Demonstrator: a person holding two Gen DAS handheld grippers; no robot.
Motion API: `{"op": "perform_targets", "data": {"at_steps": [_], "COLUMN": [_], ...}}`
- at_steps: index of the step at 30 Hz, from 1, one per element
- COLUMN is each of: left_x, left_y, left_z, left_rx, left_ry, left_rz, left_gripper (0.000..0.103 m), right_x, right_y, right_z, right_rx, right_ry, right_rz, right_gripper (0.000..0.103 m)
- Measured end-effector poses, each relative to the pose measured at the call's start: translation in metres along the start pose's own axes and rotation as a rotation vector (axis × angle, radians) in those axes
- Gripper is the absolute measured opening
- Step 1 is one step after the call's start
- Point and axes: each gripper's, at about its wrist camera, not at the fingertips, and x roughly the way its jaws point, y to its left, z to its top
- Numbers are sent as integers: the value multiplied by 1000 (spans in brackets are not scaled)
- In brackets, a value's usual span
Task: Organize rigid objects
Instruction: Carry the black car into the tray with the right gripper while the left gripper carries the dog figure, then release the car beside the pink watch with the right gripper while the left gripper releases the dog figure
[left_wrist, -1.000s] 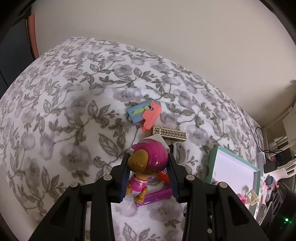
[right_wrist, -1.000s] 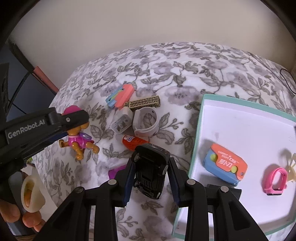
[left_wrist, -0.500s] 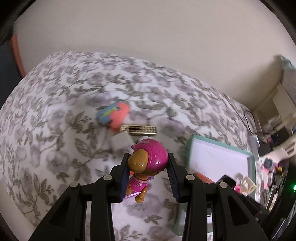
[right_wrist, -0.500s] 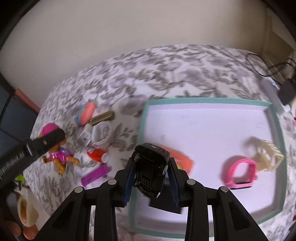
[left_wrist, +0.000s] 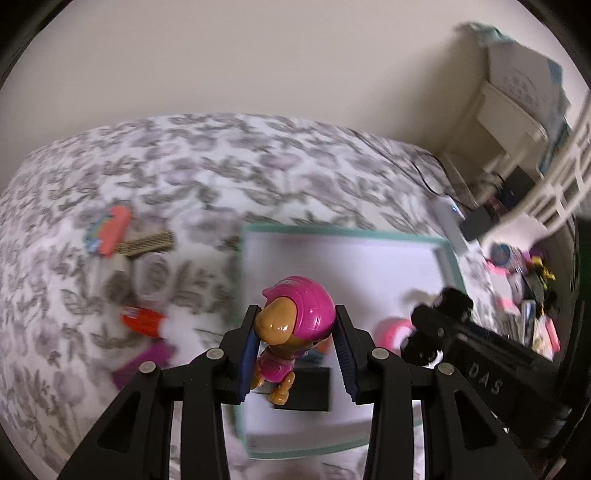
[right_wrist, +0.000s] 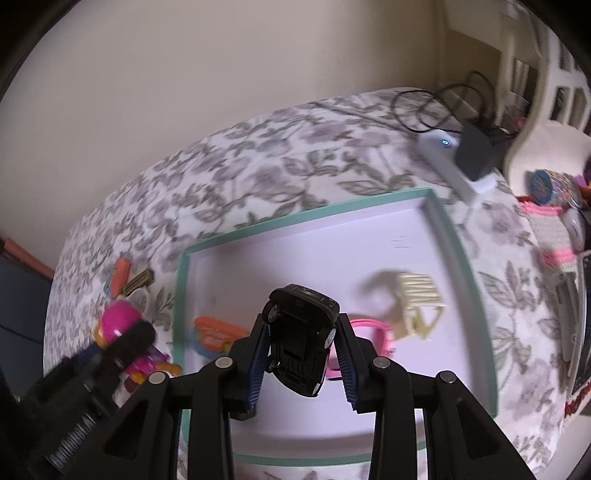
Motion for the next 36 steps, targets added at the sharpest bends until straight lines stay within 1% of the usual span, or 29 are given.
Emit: {"op": "perform_targets", "data": {"at_steps": [2,5,10,14,21,27,34,36], "left_x": [6,13,23,28,30,37,39,39], "left_y": [-12,-27,-39,-41,-40,-37,-35,-33], "left_z": [-3,-7,-9,-12,-12,-13,-14,-13], "left_rx": [15,47,75,77,79,78,77,73], "left_ry": [18,35,53,65,59,76,83,85], "left_rz": [-15,-16,-28,-17,-8,8,20,27], "left_gripper": [40,40,40,40,40,44,46,49], "right_x": [-1,1,8,12,15,23,26,27], "right_y": [-8,-19,-30,-33,-29,-29,-28,-28], "right_z": [1,2,1,-1,-2,-4,-4,-5], "right_rx": [17,41,64,69,54,47,39,35], "right_ry": [-1,8,37,53,69,95,106,112], "right_rz": [-9,-5,-19,-21,-18,-22,-28,-33], "right_gripper": [37,37,37,38,38,39,39,39]}}
